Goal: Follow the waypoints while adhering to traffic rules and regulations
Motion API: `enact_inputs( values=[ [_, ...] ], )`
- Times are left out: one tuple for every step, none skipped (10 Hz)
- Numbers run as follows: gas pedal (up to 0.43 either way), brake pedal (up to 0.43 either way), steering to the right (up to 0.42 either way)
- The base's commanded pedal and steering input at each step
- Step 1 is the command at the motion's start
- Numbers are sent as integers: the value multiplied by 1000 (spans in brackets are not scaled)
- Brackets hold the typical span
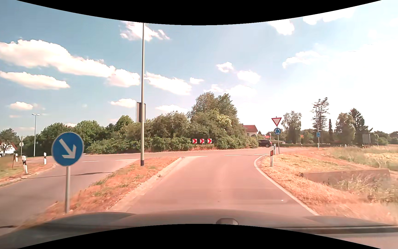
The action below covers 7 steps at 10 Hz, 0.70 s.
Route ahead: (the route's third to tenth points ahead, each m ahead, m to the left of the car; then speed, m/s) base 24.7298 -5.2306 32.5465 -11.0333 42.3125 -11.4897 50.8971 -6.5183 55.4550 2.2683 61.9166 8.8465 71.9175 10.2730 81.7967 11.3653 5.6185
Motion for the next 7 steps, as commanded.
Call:
enact_inputs(
  values=[
    [220,0,35],
    [220,0,41],
    [220,0,43],
    [220,0,46],
    [220,0,50],
    [209,0,55],
    [177,0,62]
  ],
)
